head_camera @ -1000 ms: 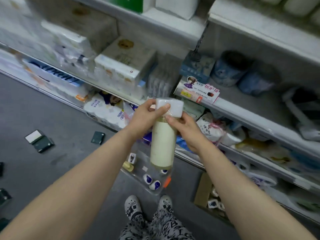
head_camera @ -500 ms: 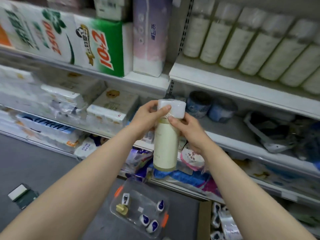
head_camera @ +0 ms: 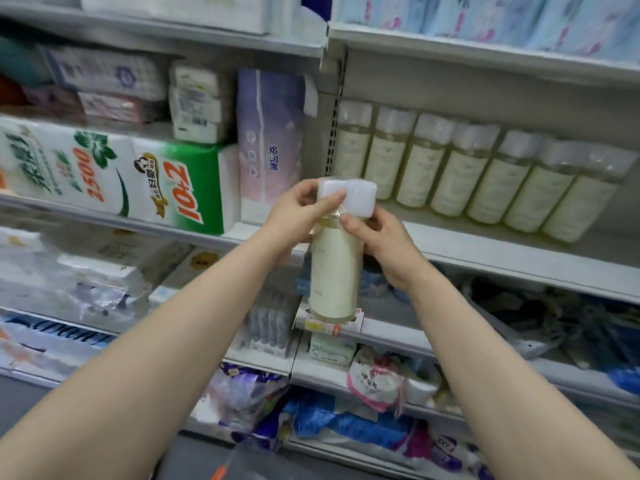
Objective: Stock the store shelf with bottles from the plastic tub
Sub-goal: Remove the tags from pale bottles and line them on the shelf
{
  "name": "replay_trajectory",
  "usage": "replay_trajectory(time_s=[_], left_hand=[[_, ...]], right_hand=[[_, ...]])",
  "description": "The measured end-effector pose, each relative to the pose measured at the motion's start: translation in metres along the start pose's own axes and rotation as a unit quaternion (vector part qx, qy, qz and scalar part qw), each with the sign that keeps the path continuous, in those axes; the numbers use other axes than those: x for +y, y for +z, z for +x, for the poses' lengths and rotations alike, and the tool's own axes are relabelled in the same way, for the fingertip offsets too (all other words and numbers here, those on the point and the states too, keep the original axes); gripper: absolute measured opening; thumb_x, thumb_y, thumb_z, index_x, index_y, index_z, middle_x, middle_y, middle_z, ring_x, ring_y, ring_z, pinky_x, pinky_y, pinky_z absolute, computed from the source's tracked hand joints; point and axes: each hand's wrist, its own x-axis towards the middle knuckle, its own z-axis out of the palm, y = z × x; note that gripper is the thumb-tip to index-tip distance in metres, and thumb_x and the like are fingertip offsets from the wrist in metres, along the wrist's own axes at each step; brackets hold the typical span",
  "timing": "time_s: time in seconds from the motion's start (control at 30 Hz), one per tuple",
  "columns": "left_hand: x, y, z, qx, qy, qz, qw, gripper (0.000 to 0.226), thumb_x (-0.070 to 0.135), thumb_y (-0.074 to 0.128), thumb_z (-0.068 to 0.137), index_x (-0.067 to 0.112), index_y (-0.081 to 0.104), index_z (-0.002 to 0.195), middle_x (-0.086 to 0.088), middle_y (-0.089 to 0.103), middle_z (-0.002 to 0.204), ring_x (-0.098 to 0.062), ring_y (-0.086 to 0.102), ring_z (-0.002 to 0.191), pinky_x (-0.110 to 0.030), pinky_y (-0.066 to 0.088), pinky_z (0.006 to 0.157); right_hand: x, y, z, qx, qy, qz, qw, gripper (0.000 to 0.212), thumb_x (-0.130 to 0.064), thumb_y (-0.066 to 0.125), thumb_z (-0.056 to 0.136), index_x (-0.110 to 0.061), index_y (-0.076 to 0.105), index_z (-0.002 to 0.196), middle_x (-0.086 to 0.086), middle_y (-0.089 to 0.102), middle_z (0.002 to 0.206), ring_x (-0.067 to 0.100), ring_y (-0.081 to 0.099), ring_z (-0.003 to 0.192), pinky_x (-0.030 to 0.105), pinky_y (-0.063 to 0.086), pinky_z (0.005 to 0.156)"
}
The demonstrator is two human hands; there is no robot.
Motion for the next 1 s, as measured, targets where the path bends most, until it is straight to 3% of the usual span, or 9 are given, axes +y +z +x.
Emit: replay_trajectory(time_s=[0.1,0.17,0.33,0.5,0.6,0.73,0.87,1.0], left_hand=[[0.019,0.004,0.02,0.005,0.028,-0.007,1.0,0.028,0.034,0.071,0.089,0.024,0.064,0.114,0.001,0.07,0.1,-0.007,0.07,0.082,-0.025,0.056,0.057],[0.032,0.008,0.035,0.013,0.049,-0.01,0.999,0.028,0.03,0.069,0.091,0.02,0.064,0.117,0.002,0.07,0.095,-0.005,0.07,0.075,-0.023,0.054,0.054],[0.047,0.009,0.071,0.031,0.095,0.003,0.995,0.034,0.036,0.074,0.087,0.024,0.067,0.118,-0.003,0.075,0.102,-0.02,0.073,0.095,-0.041,0.06,0.081],[0.046,0.012,0.1,0.034,0.127,0.031,0.991,0.035,0.039,0.071,0.089,0.027,0.065,0.121,0.003,0.073,0.101,-0.014,0.07,0.096,-0.033,0.057,0.078],[0.037,0.013,0.113,0.026,0.143,0.027,0.989,0.037,0.042,0.072,0.086,0.028,0.066,0.12,0.002,0.073,0.11,-0.018,0.068,0.105,-0.045,0.055,0.094],[0.026,0.016,0.128,0.041,0.146,0.025,0.988,0.05,0.056,0.074,0.076,0.032,0.066,0.119,0.001,0.072,0.116,-0.024,0.065,0.112,-0.054,0.048,0.102],[0.021,0.016,0.136,0.052,0.143,0.021,0.988,0.054,0.053,0.073,0.078,0.026,0.065,0.123,0.001,0.072,0.116,-0.02,0.066,0.112,-0.049,0.049,0.102],[0.008,0.019,0.132,0.046,0.125,-0.029,0.991,0.034,0.03,0.067,0.093,0.016,0.064,0.125,0.001,0.072,0.115,-0.012,0.067,0.108,-0.032,0.053,0.094]], right_hand=[[-0.017,-0.009,0.023,-0.006,-0.033,-0.009,0.999,0.04,-0.017,0.068,0.094,-0.01,0.058,0.132,0.007,0.071,0.121,0.019,0.067,0.112,0.03,0.056,0.086],[-0.027,-0.016,0.04,-0.007,-0.05,-0.018,0.999,0.043,-0.02,0.07,0.093,-0.012,0.057,0.133,0.007,0.07,0.123,0.021,0.065,0.116,0.033,0.056,0.09],[-0.045,-0.027,0.073,0.002,-0.07,-0.019,0.997,0.044,-0.021,0.07,0.092,-0.013,0.056,0.133,0.004,0.07,0.12,0.015,0.067,0.11,0.022,0.054,0.076],[-0.041,-0.036,0.101,0.005,-0.077,-0.014,0.997,0.047,-0.024,0.072,0.09,-0.018,0.055,0.133,-0.001,0.07,0.12,0.012,0.066,0.112,0.025,0.054,0.085],[-0.032,-0.04,0.113,0.003,-0.071,-0.007,0.997,0.047,-0.023,0.072,0.09,-0.019,0.055,0.133,-0.002,0.07,0.12,0.012,0.066,0.112,0.026,0.055,0.086],[-0.022,-0.042,0.125,0.005,-0.063,0.019,0.998,0.041,-0.019,0.071,0.091,-0.02,0.057,0.129,-0.001,0.071,0.118,0.013,0.067,0.111,0.024,0.055,0.083],[-0.014,-0.042,0.133,0.014,-0.061,0.037,0.997,0.038,-0.019,0.072,0.089,-0.022,0.058,0.125,-0.001,0.072,0.118,0.012,0.067,0.11,0.026,0.055,0.085],[-0.005,-0.042,0.129,0.028,-0.059,0.053,0.996,0.046,-0.021,0.071,0.09,-0.019,0.056,0.133,-0.001,0.07,0.123,0.009,0.065,0.114,0.024,0.055,0.086]])
